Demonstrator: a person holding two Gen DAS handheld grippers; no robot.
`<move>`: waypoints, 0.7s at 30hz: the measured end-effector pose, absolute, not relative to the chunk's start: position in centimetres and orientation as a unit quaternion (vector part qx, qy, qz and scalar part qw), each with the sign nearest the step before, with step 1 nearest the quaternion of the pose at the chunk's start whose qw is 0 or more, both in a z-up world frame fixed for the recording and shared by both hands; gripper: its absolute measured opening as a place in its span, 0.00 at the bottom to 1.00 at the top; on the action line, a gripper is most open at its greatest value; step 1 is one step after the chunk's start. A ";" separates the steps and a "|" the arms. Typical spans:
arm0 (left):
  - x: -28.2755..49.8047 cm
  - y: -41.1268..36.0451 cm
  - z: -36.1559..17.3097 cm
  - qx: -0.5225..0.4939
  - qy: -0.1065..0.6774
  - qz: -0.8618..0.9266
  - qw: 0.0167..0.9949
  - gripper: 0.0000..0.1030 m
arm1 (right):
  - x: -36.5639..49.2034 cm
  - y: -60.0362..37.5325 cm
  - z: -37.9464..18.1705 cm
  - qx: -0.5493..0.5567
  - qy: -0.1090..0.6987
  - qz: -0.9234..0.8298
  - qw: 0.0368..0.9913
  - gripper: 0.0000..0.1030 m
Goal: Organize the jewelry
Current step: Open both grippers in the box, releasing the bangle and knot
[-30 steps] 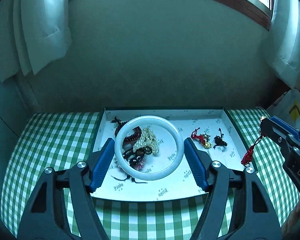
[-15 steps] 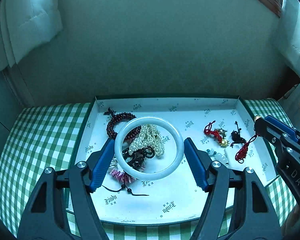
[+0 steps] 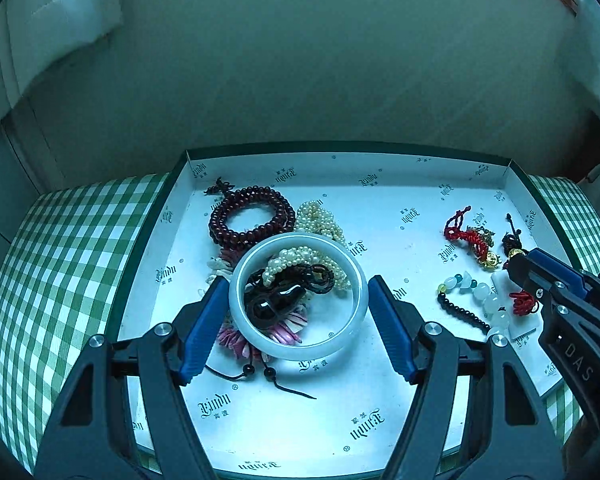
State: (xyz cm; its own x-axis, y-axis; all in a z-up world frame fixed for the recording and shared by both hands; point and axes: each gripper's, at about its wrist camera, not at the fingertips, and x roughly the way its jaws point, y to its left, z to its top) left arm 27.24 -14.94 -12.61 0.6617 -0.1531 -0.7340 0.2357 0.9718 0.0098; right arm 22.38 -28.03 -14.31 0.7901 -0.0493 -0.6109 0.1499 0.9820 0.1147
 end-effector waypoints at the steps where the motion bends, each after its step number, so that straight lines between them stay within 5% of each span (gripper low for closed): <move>1: 27.2 -15.0 -12.7 0.052 0.397 -0.107 0.910 0.69 | 22.5 -28.0 -14.4 0.078 0.320 -0.052 0.943 0.19; 21: 27.8 -14.9 -13.4 0.056 0.399 -0.111 0.908 0.71 | 23.6 -27.5 -14.9 0.080 0.322 -0.051 0.942 0.21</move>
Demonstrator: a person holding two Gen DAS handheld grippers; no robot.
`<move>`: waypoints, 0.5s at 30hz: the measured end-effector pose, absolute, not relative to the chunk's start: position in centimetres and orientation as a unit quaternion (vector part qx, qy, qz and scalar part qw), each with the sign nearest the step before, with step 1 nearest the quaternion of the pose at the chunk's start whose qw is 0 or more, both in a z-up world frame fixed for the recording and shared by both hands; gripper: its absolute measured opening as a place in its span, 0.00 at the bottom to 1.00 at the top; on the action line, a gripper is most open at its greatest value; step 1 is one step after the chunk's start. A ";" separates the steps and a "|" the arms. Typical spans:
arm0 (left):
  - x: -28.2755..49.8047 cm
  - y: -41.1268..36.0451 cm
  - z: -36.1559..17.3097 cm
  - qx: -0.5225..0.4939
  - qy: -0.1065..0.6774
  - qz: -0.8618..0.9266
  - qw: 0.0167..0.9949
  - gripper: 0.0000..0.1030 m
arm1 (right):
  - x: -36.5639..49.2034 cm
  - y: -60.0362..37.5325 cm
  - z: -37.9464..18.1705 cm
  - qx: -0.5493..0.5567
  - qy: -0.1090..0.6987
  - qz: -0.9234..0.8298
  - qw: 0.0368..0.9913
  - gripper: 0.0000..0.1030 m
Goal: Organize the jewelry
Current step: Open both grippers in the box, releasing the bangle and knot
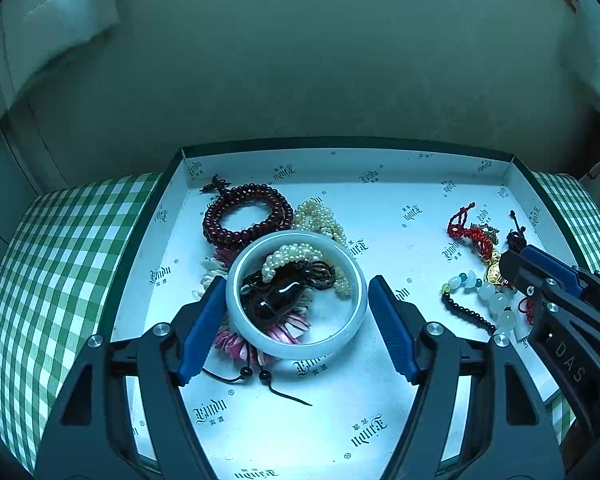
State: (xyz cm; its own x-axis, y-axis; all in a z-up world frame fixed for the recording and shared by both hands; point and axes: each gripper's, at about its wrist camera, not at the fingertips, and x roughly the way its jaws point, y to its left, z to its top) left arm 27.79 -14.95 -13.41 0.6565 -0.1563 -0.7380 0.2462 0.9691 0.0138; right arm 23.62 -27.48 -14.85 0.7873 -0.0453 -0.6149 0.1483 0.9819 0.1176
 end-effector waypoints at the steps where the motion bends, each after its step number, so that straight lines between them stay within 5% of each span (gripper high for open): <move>1: 27.8 -15.0 -13.4 0.057 0.400 -0.113 0.908 0.76 | 23.6 -27.5 -14.9 0.081 0.322 -0.051 0.942 0.21; 5: 27.7 -15.1 -13.4 0.057 0.400 -0.115 0.907 0.79 | 23.3 -27.9 -14.8 0.085 0.323 -0.053 0.941 0.21; 9: 27.4 -15.2 -13.1 0.058 0.399 -0.112 0.908 0.79 | 22.8 -28.2 -14.8 0.089 0.316 -0.054 0.943 0.43; 15: 26.9 -15.0 -12.7 0.064 0.391 -0.099 0.913 0.89 | 22.0 -28.8 -14.6 0.090 0.311 -0.058 0.944 0.48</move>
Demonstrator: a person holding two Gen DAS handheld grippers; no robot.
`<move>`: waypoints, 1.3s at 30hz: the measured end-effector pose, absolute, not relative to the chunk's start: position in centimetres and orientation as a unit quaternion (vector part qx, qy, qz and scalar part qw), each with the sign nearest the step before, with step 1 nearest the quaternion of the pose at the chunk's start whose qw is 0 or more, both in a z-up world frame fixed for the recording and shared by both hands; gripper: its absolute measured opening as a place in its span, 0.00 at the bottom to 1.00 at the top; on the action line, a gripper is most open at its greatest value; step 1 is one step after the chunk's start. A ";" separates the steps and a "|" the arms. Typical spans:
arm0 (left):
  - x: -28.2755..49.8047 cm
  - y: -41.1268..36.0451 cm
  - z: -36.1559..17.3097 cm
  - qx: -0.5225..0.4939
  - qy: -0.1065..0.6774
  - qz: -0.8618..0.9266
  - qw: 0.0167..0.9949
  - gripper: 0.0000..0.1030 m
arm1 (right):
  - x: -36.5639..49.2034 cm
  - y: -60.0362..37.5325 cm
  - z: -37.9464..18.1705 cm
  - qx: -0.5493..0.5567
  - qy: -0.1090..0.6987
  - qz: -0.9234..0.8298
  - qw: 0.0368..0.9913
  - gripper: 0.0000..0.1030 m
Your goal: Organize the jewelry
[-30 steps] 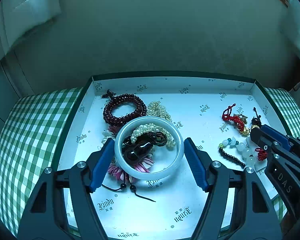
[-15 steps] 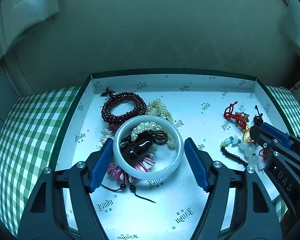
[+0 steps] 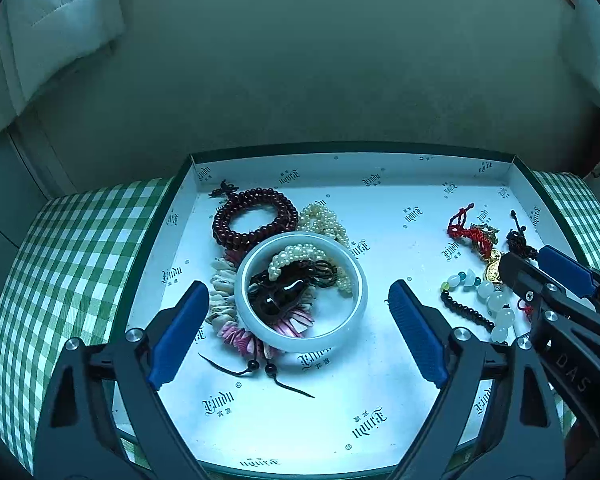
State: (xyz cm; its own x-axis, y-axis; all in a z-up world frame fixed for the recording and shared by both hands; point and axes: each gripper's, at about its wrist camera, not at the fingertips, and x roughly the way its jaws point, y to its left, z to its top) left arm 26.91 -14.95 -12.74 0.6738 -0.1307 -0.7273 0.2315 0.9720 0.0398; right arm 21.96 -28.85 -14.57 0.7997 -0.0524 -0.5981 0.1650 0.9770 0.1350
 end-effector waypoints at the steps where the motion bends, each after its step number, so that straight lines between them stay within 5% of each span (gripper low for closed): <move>1: 26.8 -14.9 -12.6 0.063 0.393 -0.100 0.912 0.89 | 21.8 -28.9 -14.5 0.090 0.310 -0.060 0.945 0.50; 13: 25.8 -13.9 -11.8 0.061 0.396 -0.098 0.911 0.90 | 19.6 -29.8 -14.0 0.091 0.308 -0.077 0.944 0.64; 39: 16.6 -10.7 -5.0 0.048 0.395 -0.095 0.913 0.90 | 12.6 -28.0 -10.3 0.103 0.304 -0.085 0.943 0.65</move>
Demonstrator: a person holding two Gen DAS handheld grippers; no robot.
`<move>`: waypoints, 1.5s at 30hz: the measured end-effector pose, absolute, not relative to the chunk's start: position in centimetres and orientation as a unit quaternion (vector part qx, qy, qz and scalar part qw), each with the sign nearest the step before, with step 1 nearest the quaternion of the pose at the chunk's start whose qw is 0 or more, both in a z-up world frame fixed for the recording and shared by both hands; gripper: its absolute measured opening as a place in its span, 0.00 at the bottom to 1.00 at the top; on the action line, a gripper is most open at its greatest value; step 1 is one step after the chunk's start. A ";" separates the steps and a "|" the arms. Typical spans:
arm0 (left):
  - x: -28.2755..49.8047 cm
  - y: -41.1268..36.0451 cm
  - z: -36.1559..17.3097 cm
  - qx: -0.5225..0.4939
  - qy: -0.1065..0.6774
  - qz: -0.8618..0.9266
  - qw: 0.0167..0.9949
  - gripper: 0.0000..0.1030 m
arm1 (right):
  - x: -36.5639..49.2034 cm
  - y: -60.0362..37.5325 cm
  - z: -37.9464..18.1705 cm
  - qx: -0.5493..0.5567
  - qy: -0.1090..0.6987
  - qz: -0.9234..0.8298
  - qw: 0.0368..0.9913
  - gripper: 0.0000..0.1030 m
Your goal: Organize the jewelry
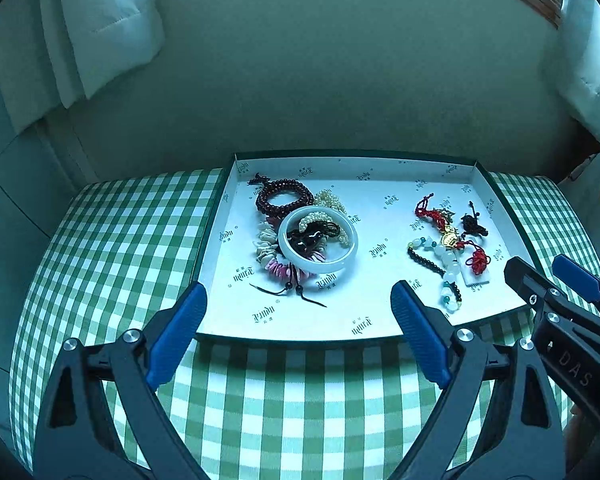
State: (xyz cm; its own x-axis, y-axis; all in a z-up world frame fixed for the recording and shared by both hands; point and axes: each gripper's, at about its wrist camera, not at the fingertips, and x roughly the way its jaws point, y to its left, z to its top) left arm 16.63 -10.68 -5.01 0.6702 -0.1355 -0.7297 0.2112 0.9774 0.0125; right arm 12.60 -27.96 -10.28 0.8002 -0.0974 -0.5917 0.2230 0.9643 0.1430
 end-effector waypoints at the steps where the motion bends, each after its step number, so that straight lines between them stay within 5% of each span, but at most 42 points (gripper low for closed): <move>1: 16.3 -10.6 -4.7 0.048 0.394 -0.095 0.913 0.90 | 12.1 -27.9 -9.9 0.104 0.302 -0.085 0.944 0.68; 45: 5.8 -7.7 3.2 0.030 0.344 -0.098 0.933 0.92 | -0.6 -24.9 -3.1 0.083 0.223 -0.080 0.968 0.69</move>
